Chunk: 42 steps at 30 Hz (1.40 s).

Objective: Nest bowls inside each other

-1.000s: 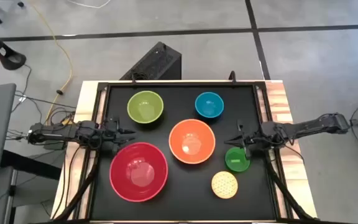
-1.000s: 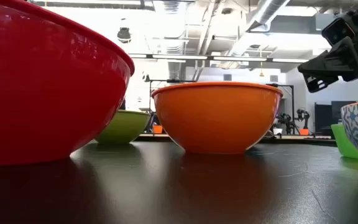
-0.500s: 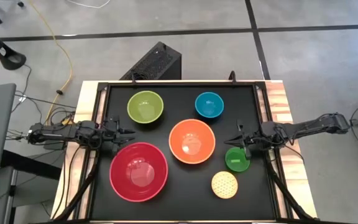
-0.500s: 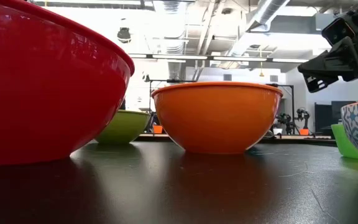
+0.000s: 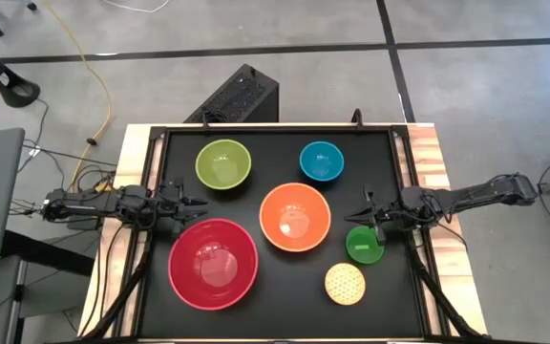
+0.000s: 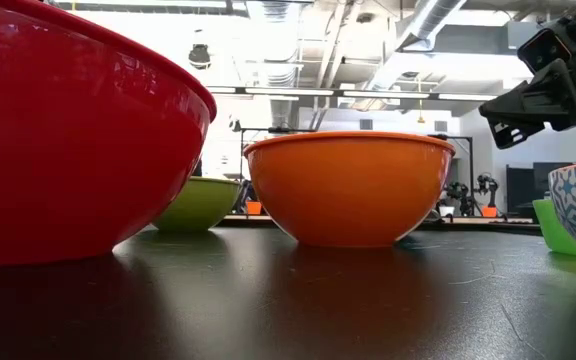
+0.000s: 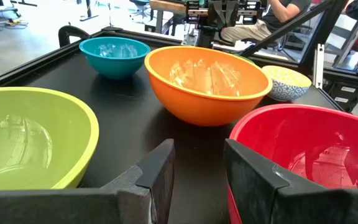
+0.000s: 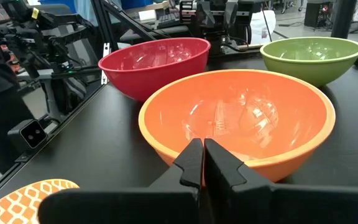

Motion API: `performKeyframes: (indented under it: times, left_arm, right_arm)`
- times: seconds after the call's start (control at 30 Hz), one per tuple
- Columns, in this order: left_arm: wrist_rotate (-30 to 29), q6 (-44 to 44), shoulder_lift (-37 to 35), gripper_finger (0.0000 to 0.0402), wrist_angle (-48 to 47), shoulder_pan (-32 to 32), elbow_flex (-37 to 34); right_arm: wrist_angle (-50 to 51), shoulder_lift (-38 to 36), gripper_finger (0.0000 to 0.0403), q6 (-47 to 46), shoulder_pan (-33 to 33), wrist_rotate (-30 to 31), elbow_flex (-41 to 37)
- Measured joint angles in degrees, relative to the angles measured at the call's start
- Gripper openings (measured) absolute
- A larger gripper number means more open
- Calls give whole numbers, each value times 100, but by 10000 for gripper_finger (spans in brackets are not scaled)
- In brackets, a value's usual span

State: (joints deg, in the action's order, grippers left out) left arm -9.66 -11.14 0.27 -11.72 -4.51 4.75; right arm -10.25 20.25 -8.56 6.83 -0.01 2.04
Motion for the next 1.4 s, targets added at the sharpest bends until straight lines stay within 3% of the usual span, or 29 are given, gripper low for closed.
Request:
performKeyframes:
  times: [0.73,0.9,1.07,1.2,1.3,1.4]
  left_arm:
    - [-11,308,-1,128,-1,-1,-2]
    - [-70,348,1,128,3,1,-2]
    - [-68,-173,-2,128,3,-1,-2]
    - [61,-1330,0,128,169,1,-23]
    - [-242,-2271,1,128,458,-1,-37]
    - [-613,-2803,-2,128,559,-1,-34]
  right_arm:
    - [1,0,31,7,2,2,0]
    - [-46,-2,31,1002,-113,72,0]
    - [46,-2,31,1041,-173,113,0]
    - [58,-2,31,1054,-179,164,0]
    - [-40,-2,31,1054,-179,171,0]
    - [-789,2,31,915,-179,301,0]
